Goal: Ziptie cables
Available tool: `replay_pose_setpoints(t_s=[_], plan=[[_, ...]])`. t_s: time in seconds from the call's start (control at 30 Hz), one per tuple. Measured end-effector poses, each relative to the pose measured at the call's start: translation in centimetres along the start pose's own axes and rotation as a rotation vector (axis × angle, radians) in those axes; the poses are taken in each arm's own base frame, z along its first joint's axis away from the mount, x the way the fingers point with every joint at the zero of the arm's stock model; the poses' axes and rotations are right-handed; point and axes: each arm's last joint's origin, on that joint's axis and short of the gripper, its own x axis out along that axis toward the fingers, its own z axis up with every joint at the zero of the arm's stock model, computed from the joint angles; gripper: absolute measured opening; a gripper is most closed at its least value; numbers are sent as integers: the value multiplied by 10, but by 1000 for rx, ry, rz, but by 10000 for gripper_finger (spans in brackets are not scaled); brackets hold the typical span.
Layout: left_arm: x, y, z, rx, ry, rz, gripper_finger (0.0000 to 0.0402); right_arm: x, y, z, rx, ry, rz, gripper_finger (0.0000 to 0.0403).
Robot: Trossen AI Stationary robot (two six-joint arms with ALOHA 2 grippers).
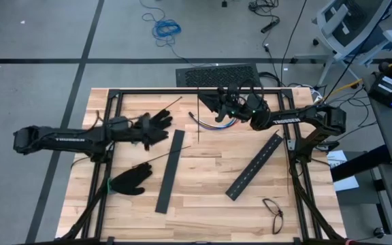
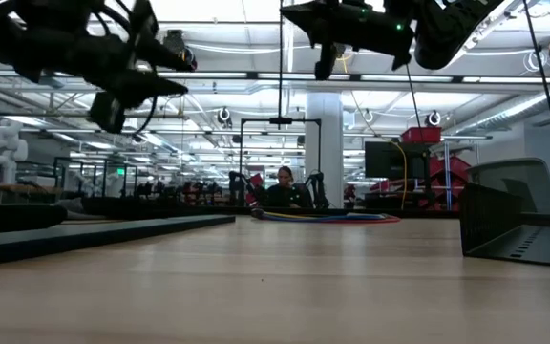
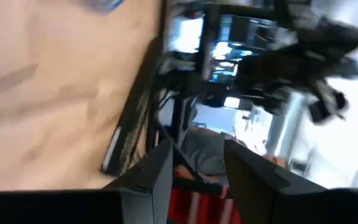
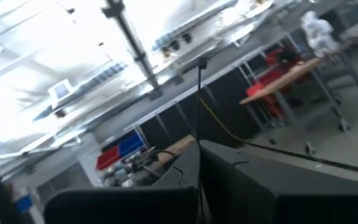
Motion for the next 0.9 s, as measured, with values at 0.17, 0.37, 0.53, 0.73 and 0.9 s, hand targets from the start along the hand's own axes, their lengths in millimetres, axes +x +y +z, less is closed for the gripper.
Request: replay_pose_setpoints(t_s=[0.17, 0.37, 0.53, 0.73, 0.9], plan=[[10, 8, -7, -305, 38, 59, 144, 1, 13, -6, -110, 25, 89, 0], [22, 1, -12, -535, -114, 8, 144, 1, 23, -20, -206, 100, 109, 0], [38, -11, -11, -466, -172, -38, 144, 1, 23, -23, -266, 118, 109, 0], [48, -14, -17, -517, 11, -15, 144, 18, 24, -20, -373, 172, 131, 0], [47, -16, -14, -553, 25, -12, 144, 41, 30, -26, -438, 201, 202, 0]])
